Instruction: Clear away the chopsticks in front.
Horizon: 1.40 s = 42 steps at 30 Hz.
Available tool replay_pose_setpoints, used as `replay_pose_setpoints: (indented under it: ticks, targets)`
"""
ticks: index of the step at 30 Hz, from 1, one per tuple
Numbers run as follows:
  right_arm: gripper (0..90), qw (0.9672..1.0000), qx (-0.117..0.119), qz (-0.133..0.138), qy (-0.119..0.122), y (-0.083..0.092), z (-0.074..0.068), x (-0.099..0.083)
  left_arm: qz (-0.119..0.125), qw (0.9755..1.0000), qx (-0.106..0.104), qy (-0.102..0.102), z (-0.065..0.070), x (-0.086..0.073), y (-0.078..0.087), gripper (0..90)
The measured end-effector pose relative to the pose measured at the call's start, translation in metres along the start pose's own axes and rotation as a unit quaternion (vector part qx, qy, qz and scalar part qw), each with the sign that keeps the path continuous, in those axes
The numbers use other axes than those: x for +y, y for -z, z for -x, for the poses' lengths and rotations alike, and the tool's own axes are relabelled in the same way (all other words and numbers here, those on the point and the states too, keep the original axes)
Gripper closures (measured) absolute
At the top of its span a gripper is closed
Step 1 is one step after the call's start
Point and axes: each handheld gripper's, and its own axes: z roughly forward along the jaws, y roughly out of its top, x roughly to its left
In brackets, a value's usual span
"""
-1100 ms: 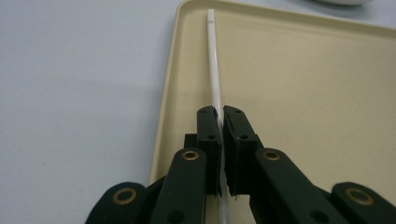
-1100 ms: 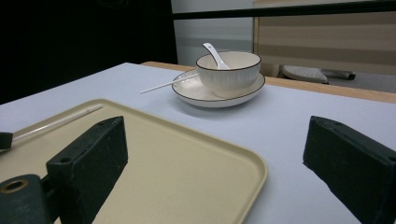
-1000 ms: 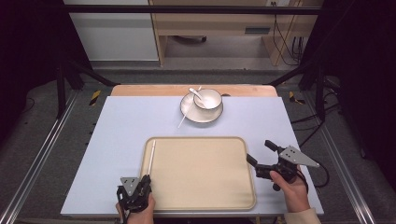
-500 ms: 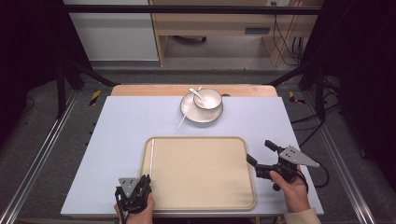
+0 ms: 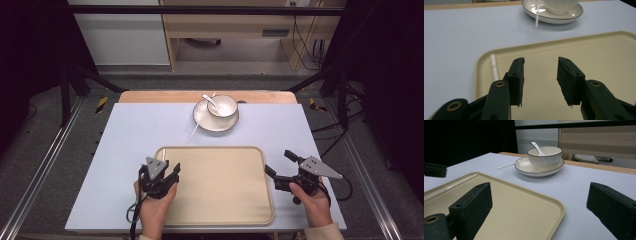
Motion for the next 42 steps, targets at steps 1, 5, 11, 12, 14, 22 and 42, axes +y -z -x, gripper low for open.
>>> replay_pose_setpoints:
  ticks: [1, 5, 11, 12, 14, 22, 42]
  targets:
    - [6.6, 1.0000, -0.001, -0.001, -0.001, 0.000, 0.000, 0.000, -0.002, 0.9999, -0.005, -0.010, 0.000, 0.007, -0.005, 53.5]
    - [6.6, 1.0000, -0.003, -0.003, -0.001, 0.000, -0.001, 0.000, -0.026, 0.9983, -0.028, -0.045, -0.002, 0.034, -0.028, 48.2]
    - [6.6, 1.0000, -0.004, -0.005, -0.001, 0.000, 0.000, -0.001, -0.041, 0.9957, -0.041, -0.073, -0.009, 0.059, -0.059, 47.3]
    - [6.6, 1.0000, -0.004, -0.005, -0.001, -0.001, 0.000, -0.001, -0.042, 0.9953, -0.042, -0.076, -0.011, 0.062, -0.064, 48.0]
    - [6.6, 1.0000, -0.006, -0.008, 0.000, -0.001, 0.000, -0.001, -0.046, 0.9944, -0.044, -0.084, -0.012, 0.069, -0.073, 49.3]
    - [6.6, 0.9998, -0.002, -0.018, 0.012, -0.004, -0.004, -0.002, -0.050, 0.9931, -0.052, -0.093, -0.020, 0.100, -0.115, 57.7]
    - [6.5, 0.9995, -0.001, -0.026, 0.016, -0.004, -0.005, -0.004, -0.083, 0.9924, -0.038, -0.083, -0.018, 0.099, -0.190, 65.3]
